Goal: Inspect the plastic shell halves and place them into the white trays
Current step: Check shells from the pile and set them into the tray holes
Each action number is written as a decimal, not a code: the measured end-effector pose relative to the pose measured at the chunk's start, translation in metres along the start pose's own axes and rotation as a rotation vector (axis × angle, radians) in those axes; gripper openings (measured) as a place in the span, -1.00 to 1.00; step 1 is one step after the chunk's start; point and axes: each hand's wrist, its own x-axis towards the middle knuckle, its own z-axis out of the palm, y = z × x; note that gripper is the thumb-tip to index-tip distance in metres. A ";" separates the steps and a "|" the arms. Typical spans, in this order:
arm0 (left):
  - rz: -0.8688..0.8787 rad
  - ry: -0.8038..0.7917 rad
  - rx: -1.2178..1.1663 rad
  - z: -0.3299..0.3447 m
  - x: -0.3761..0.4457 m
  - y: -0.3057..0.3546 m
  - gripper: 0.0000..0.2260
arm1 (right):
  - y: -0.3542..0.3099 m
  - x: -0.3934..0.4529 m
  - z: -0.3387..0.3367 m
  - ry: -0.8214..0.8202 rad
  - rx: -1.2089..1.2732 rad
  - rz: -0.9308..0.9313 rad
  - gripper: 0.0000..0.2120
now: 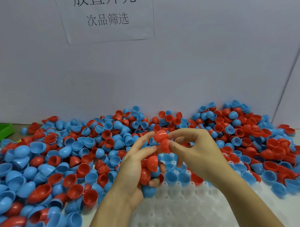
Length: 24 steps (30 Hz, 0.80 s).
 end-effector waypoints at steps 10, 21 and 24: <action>0.079 0.008 0.375 -0.006 0.000 -0.002 -0.74 | -0.003 0.000 0.001 -0.010 -0.049 0.167 -0.62; 0.042 0.044 0.236 -0.008 0.001 -0.001 -0.76 | -0.006 0.001 -0.002 -0.046 0.143 0.166 -0.79; 0.013 0.006 0.189 -0.010 0.001 0.001 -0.77 | -0.002 0.001 -0.001 -0.019 0.024 -0.058 -0.88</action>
